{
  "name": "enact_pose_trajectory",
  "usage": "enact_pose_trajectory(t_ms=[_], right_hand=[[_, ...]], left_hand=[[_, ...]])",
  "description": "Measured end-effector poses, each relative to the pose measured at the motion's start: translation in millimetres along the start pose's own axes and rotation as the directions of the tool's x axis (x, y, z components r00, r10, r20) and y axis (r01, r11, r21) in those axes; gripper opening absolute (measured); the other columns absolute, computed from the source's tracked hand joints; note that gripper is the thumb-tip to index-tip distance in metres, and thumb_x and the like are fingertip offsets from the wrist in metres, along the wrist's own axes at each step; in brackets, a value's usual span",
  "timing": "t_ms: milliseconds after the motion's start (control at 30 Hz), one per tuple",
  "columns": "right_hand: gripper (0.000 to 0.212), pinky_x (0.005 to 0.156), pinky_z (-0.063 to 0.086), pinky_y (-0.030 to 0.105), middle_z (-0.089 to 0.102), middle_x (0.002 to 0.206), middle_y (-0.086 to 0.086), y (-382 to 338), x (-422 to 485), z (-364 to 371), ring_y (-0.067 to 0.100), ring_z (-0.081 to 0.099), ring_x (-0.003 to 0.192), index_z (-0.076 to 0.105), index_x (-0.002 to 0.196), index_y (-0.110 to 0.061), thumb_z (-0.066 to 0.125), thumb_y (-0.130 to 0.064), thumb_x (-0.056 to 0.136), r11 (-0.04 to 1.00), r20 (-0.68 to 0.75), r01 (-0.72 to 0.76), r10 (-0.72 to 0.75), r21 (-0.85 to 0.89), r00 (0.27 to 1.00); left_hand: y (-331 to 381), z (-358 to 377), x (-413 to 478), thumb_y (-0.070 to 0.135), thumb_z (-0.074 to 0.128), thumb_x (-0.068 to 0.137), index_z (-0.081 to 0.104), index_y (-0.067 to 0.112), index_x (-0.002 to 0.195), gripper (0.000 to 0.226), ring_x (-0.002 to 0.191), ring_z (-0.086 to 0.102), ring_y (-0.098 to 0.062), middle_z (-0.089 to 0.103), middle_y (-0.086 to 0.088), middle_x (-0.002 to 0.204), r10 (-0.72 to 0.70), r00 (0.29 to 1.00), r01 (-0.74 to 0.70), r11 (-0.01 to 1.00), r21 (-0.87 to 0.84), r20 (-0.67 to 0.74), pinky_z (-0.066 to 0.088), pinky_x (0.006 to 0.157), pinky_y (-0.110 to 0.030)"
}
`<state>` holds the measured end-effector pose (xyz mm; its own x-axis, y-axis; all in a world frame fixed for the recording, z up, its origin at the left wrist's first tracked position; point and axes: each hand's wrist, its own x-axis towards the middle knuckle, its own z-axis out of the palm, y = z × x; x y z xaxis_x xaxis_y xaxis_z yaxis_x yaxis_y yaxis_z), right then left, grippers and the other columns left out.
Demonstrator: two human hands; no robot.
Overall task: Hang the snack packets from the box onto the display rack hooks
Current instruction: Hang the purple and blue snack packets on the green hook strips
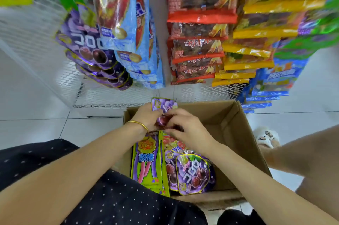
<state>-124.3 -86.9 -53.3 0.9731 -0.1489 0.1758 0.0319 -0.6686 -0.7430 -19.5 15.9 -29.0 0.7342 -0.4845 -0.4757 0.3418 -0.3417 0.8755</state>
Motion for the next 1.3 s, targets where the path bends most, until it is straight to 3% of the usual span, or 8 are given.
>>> enact_pose_trajectory(t_ms=[300, 500, 633, 767, 867, 1000, 1167, 1300], right_hand=[[0.022, 0.089, 0.041, 0.031, 0.058, 0.112, 0.002, -24, 24, -24, 0.017, 0.052, 0.102, 0.054, 0.101, -0.018, 0.067, -0.016, 0.084, 0.996, -0.058, -0.040, 0.035, -0.080, 0.998], [0.031, 0.068, 0.042, 0.006, 0.056, 0.095, -0.014, -59, 60, -10, -0.005, 0.053, 0.077, 0.049, 0.104, -0.017, 0.071, -0.015, 0.081, 0.855, -0.168, -0.242, 0.350, 0.459, 0.921], [0.005, 0.078, 0.046, 0.029, 0.068, 0.095, 0.015, -66, 64, 15, 0.012, 0.058, 0.083, 0.064, 0.093, -0.011, 0.062, -0.011, 0.087, 0.760, -0.068, -0.249, 0.358, 0.600, 0.931], [0.011, 0.066, 0.036, 0.016, 0.054, 0.074, -0.002, -91, 73, 21, 0.001, 0.045, 0.069, 0.056, 0.084, -0.010, 0.058, -0.018, 0.091, 0.942, -0.197, -0.132, 0.199, 0.309, 0.960], [0.007, 0.066, 0.040, 0.018, 0.057, 0.080, -0.011, -130, 89, 17, 0.010, 0.051, 0.075, 0.061, 0.094, -0.013, 0.059, -0.018, 0.089, 0.997, -0.351, 0.068, -0.077, -0.039, 0.933], [0.023, 0.054, 0.044, 0.033, 0.064, 0.095, 0.009, -181, 120, 1, 0.032, 0.062, 0.073, 0.056, 0.110, -0.009, 0.055, -0.008, 0.087, 0.927, -0.354, 0.156, -0.280, -0.341, 0.892], [0.025, 0.045, -0.005, 0.018, 0.058, 0.070, 0.010, -216, 154, -20, 0.029, 0.051, 0.037, 0.060, 0.080, -0.008, 0.066, 0.001, 0.058, 0.770, -0.382, 0.064, -0.384, -0.635, 0.841], [0.026, 0.053, 0.024, 0.033, 0.052, 0.110, 0.006, -223, 180, -37, 0.032, 0.061, 0.082, 0.046, 0.113, -0.014, 0.041, -0.004, 0.089, 0.728, -0.318, 0.009, -0.311, -0.686, 0.895]], left_hand=[[17, -59, -22, -0.004, 0.045, 0.092, 0.059, 0.005, 0.102, 0.019, 0.071, 0.066, -0.014, 0.069, -0.007, 0.086, 0.035, 0.965, -0.033, 0.999, -0.012, 0.261, 0.056, 0.069, -0.027], [40, -114, -30, 0.000, 0.061, 0.080, 0.059, 0.012, 0.112, 0.034, 0.084, 0.070, -0.020, 0.072, -0.005, 0.098, 0.115, 0.950, -0.044, 0.970, -0.239, 0.291, 0.054, 0.080, -0.040], [44, -136, -29, 0.002, 0.062, 0.079, 0.059, 0.012, 0.116, 0.039, 0.097, 0.066, -0.025, 0.068, -0.011, 0.111, 0.086, 0.955, -0.016, 0.970, -0.241, 0.283, 0.052, 0.088, -0.046], [65, -158, -36, 0.007, 0.065, 0.081, 0.063, 0.017, 0.102, 0.024, 0.093, 0.065, -0.014, 0.066, -0.007, 0.110, 0.195, 0.977, -0.194, 0.981, -0.011, 0.085, 0.054, 0.081, -0.027], [100, -177, -41, 0.013, 0.067, 0.078, 0.063, 0.016, 0.099, 0.022, 0.092, 0.061, -0.013, 0.069, 0.000, 0.097, 0.490, 0.856, -0.480, 0.872, 0.101, -0.166, 0.049, 0.084, -0.026], [152, -178, -37, 0.009, 0.052, 0.093, 0.054, 0.008, 0.119, 0.027, 0.099, 0.057, -0.004, 0.059, -0.007, 0.115, 0.707, 0.641, -0.658, 0.706, 0.262, -0.298, 0.044, 0.095, -0.025], [190, -162, -21, 0.010, 0.043, 0.096, 0.048, 0.008, 0.119, 0.024, 0.089, 0.058, 0.002, 0.061, -0.003, 0.109, 0.764, 0.625, -0.716, 0.644, 0.270, -0.163, 0.045, 0.080, -0.011], [202, -165, -4, 0.026, 0.045, 0.085, 0.052, 0.000, 0.114, 0.039, 0.074, 0.056, -0.009, 0.061, 0.000, 0.084, 0.748, 0.621, -0.725, 0.662, 0.192, -0.233, 0.046, 0.076, -0.032]])
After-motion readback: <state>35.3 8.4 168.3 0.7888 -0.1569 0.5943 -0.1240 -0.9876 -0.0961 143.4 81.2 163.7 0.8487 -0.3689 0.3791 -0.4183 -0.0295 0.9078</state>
